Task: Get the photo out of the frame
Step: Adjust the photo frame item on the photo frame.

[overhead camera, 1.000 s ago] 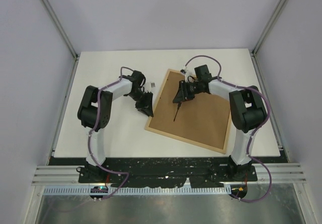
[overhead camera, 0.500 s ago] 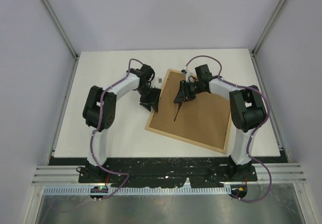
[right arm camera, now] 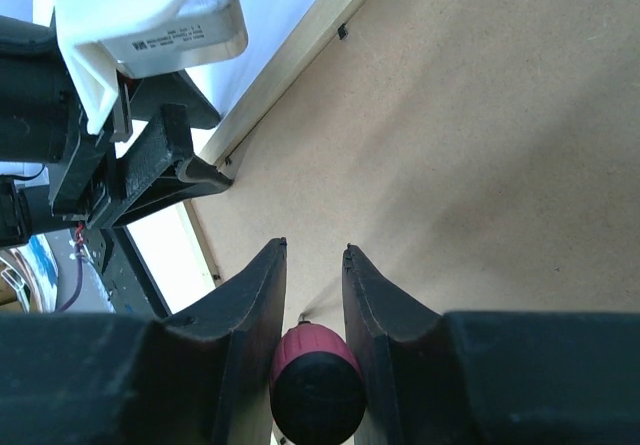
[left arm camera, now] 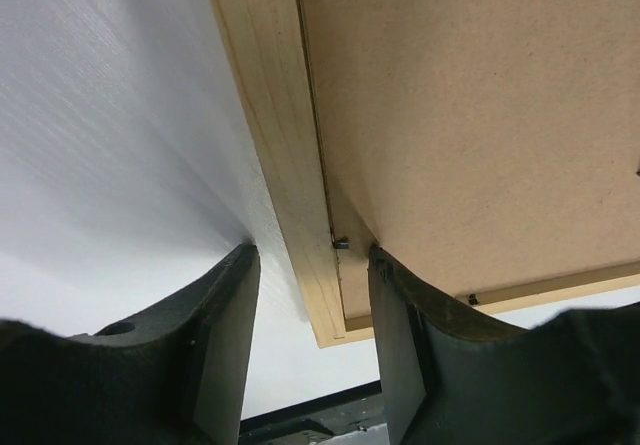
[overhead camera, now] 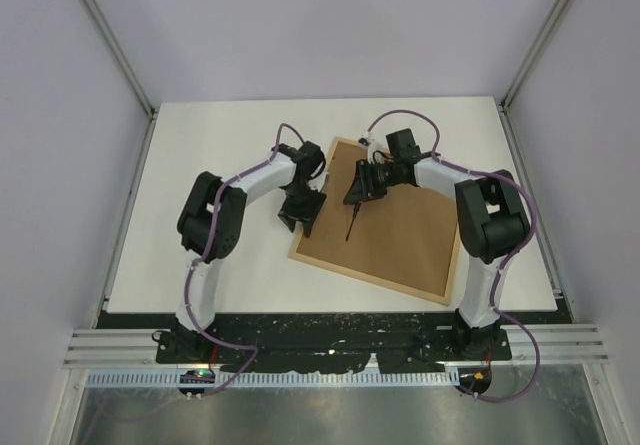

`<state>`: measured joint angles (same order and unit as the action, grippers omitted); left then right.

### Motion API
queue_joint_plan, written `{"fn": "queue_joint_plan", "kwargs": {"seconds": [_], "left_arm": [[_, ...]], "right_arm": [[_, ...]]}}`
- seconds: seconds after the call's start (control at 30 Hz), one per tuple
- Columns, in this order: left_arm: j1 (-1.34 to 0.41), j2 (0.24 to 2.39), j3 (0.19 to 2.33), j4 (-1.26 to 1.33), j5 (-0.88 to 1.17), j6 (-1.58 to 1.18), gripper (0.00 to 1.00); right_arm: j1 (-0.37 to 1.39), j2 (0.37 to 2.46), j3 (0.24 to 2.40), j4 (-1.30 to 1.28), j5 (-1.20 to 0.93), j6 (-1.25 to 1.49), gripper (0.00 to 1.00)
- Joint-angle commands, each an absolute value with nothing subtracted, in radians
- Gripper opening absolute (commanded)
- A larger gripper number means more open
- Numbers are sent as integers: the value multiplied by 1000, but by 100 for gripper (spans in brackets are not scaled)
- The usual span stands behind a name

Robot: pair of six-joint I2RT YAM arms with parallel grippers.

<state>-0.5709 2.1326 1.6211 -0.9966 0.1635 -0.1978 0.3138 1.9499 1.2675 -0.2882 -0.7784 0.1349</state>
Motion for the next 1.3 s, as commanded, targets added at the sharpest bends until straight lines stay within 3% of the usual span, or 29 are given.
{"fn": "queue_joint_plan", "kwargs": {"seconds": [0.0, 0.17, 0.4, 0.8, 0.87, 1.0, 1.27], "left_arm": [[-591, 2167, 1644, -1009, 67, -179, 50], [-588, 2164, 1663, -988, 117, -195, 48], [-557, 2183, 1684, -971, 212, -206, 37], [-554, 2203, 1713, -992, 206, -215, 27], [-558, 2206, 1723, -1000, 189, -213, 22], [-568, 2209, 1724, -1006, 167, -213, 1], [-506, 2139, 1611, -898, 328, -233, 0]], "right_arm": [[331, 1933, 1229, -267, -670, 34, 8], [337, 1947, 1216, -265, -678, 26, 8], [341, 1960, 1210, -265, -692, 17, 8], [357, 1967, 1207, -267, -699, 17, 8], [359, 1967, 1207, -267, -703, 17, 8], [368, 1970, 1207, -268, -703, 15, 8], [368, 1982, 1203, -273, -699, 9, 8]]}}
